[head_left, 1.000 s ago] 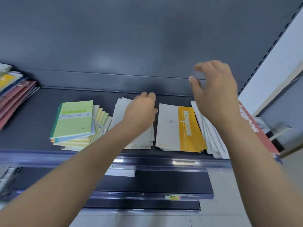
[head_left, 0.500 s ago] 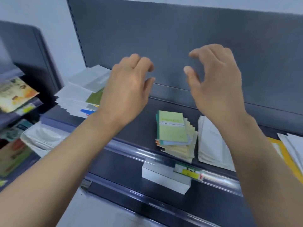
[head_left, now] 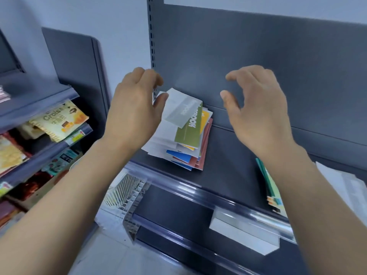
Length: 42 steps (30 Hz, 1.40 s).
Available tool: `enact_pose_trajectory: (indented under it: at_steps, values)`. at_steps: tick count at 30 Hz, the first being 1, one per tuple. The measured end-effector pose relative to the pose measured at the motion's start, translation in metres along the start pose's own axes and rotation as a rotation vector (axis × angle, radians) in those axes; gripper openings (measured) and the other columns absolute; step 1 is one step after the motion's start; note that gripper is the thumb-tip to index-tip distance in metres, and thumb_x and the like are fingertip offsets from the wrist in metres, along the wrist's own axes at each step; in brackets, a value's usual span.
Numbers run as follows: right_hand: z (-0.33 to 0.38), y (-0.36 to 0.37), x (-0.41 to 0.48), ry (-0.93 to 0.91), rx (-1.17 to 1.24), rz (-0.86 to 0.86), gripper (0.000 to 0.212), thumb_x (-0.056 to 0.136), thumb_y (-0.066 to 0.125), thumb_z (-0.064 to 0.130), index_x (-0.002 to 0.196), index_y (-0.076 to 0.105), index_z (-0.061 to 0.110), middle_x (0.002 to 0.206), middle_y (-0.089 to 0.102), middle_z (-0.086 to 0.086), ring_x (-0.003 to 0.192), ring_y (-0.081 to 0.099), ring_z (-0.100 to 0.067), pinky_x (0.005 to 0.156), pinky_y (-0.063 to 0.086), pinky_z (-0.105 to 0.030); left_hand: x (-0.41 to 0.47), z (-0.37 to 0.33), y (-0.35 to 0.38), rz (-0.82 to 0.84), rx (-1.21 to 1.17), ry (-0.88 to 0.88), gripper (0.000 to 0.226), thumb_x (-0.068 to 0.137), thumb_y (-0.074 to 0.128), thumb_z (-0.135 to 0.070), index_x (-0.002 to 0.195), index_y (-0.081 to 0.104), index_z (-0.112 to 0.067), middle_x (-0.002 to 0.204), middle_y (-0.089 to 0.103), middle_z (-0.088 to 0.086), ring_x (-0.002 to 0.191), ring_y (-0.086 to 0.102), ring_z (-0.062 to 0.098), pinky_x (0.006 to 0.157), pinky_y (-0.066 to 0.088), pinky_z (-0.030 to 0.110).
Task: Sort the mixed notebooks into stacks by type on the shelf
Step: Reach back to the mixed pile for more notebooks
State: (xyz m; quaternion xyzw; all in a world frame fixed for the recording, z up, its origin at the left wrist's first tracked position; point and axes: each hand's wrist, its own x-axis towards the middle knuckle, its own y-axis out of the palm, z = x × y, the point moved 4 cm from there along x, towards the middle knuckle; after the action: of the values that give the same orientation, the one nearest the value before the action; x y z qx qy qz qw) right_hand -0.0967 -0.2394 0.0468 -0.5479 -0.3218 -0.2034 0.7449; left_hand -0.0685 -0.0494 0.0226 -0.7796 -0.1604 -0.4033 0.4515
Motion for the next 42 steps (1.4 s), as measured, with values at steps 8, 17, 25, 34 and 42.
enact_pose_trajectory:
  at_steps: [8,17,25,34,42]
  values:
    - [-0.005,0.065,0.044,0.005,0.073,0.060,0.029,0.092,0.052,0.020,0.120,0.056,0.011,0.122,0.054,-0.005,0.113,0.045,-0.024,0.092,0.034,-0.032,0.020,0.053,0.045,0.123,0.065,-0.100,0.022,0.089,0.060,-0.015,0.108,0.058,-0.004,0.104,0.058,0.011,0.095,0.055,0.030,0.080,0.046,0.042]
    - [-0.036,0.116,0.072,0.054,0.065,0.160,0.032,0.094,0.051,0.022,0.124,0.053,0.012,0.126,0.051,-0.004,0.118,0.041,-0.022,0.096,0.032,-0.032,0.038,0.099,0.124,0.397,0.110,-0.283,0.032,0.090,0.060,-0.025,0.116,0.052,-0.006,0.112,0.054,0.010,0.101,0.052,0.029,0.084,0.043,0.038]
    - [-0.054,0.138,0.075,0.183,0.010,0.188,0.032,0.093,0.053,0.020,0.123,0.054,0.011,0.124,0.054,-0.005,0.113,0.045,-0.023,0.093,0.039,-0.034,0.048,0.126,0.177,0.741,0.206,-0.437,0.050,0.082,0.064,-0.047,0.098,0.046,-0.003,0.098,0.045,0.010,0.090,0.048,0.031,0.069,0.035,0.033]
    - [-0.047,0.187,0.059,0.419,-0.066,0.497,0.027,0.091,0.055,0.025,0.114,0.056,0.009,0.113,0.058,-0.010,0.102,0.053,-0.027,0.078,0.041,-0.031,0.064,0.161,0.179,0.787,0.121,-0.448,0.026,0.085,0.054,-0.010,0.068,0.036,-0.009,0.068,0.042,0.002,0.077,0.045,0.028,0.052,0.030,0.028]
    - [-0.040,0.227,0.040,0.769,-0.071,0.792,0.044,0.083,0.060,0.052,0.099,0.051,0.011,0.103,0.057,-0.008,0.090,0.053,-0.024,0.070,0.040,-0.030,0.065,0.202,0.153,0.660,-0.136,-0.533,0.019,0.091,0.034,-0.007,0.108,0.042,-0.006,0.082,0.050,0.006,0.075,0.056,0.033,0.060,0.045,0.034]
